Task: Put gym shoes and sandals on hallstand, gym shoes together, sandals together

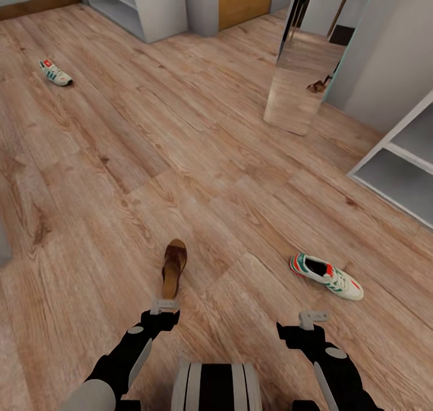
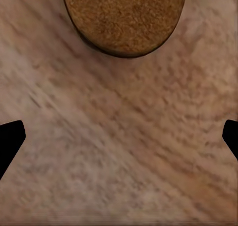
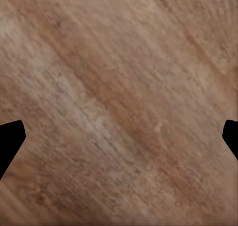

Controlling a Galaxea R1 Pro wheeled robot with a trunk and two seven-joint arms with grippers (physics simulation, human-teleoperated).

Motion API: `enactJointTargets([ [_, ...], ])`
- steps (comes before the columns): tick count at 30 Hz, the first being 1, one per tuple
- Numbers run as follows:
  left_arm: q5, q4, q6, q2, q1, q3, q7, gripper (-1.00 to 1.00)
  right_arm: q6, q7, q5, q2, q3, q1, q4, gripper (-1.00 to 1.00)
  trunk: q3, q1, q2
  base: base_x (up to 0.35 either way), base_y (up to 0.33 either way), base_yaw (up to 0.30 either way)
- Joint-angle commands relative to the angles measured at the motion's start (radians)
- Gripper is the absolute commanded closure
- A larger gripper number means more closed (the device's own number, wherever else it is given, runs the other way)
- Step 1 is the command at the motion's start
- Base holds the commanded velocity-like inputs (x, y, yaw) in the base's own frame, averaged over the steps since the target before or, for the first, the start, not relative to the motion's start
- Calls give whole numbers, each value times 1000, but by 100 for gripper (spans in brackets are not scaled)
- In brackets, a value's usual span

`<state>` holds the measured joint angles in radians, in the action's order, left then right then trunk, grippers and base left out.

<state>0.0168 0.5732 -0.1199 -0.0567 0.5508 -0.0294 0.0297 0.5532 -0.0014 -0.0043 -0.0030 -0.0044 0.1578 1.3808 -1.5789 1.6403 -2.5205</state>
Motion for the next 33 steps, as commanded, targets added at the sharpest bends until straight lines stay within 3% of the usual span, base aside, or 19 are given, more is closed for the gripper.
enactJointTargets([
  [1, 2, 2, -6, 0, 0, 0, 2, -100, 5, 0, 0, 0, 0, 0, 1, -100, -5, 0, 0, 0, 0, 0],
  [10, 3, 3, -6, 1, 0, 0, 2, -100, 5, 0, -1, 0, 0, 0, 1, -100, -6, 0, 0, 5, 0, 0],
  [33, 3, 4, -6, 1, 0, 0, 2, -100, 5, 0, -1, 0, 0, 0, 1, -100, -6, 0, 0, 144, 16, 0],
])
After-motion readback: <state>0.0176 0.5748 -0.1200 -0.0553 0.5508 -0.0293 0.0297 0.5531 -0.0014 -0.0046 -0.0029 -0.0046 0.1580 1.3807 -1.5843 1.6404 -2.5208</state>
